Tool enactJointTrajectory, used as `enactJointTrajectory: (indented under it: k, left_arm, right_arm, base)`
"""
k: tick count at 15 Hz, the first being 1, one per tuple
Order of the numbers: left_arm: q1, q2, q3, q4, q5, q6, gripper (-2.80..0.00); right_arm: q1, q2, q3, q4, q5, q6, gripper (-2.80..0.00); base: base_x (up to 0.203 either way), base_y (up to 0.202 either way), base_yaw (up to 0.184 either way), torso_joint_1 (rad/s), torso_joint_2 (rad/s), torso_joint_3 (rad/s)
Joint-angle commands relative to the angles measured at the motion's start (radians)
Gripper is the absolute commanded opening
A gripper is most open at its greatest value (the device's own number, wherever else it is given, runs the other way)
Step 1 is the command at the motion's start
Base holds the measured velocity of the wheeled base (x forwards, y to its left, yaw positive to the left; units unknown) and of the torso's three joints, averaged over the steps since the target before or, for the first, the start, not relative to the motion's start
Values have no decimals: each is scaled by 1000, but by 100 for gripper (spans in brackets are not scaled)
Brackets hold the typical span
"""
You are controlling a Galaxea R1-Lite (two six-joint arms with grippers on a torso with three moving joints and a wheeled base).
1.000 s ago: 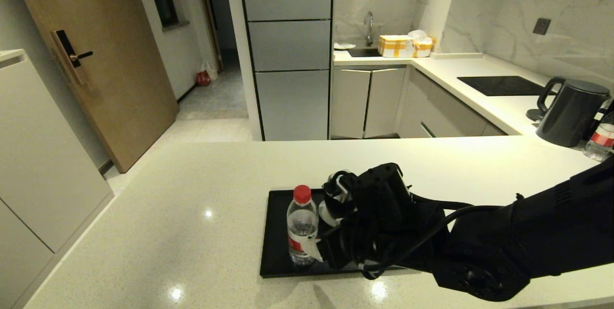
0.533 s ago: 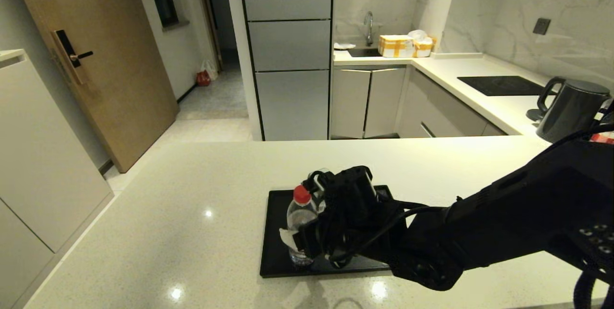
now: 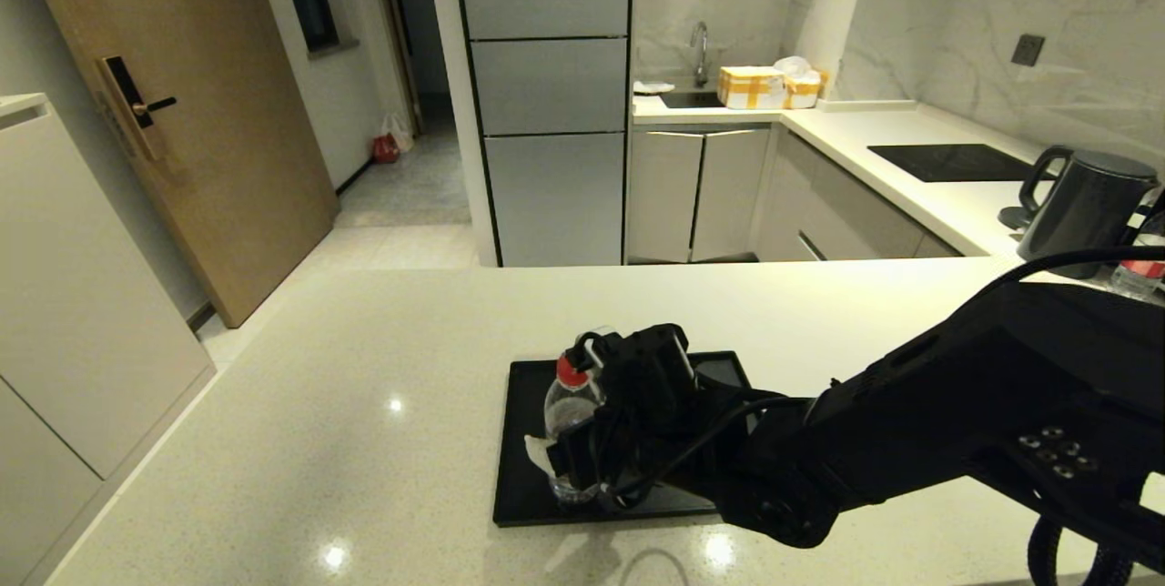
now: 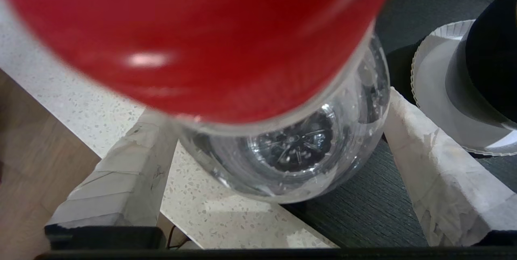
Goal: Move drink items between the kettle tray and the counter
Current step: Pick up the bottled water, then place it on the right
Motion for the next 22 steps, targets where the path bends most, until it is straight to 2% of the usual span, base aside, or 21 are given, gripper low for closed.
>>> enactJointTrajectory:
  k: [1,3,14,20,22]
  left_arm:
    - [0,-2,2,0,0,0,-280]
    - [0,-2,2,0,0,0,-280]
    - [0,-2,2,0,0,0,-280]
    - [0,-2,2,0,0,0,-280]
    - [0,-2,2,0,0,0,-280]
  right_arm:
    - [0,3,-2,-3,-4,1,-280]
    - [0,12,-13,-4,-25,1,-280]
    - [1,-42,-4,17,-26,2,-280]
    - [-10,-361,-5,235,-30,11,-280]
    - [-28,-470,3,321,-56,25,-280]
  base:
    - [0,0,0,0,0,0]
    - [0,0,0,0,0,0]
    - [0,0,0,0,0,0]
    - [0,0,0,0,0,0]
    - [0,0,0,0,0,0]
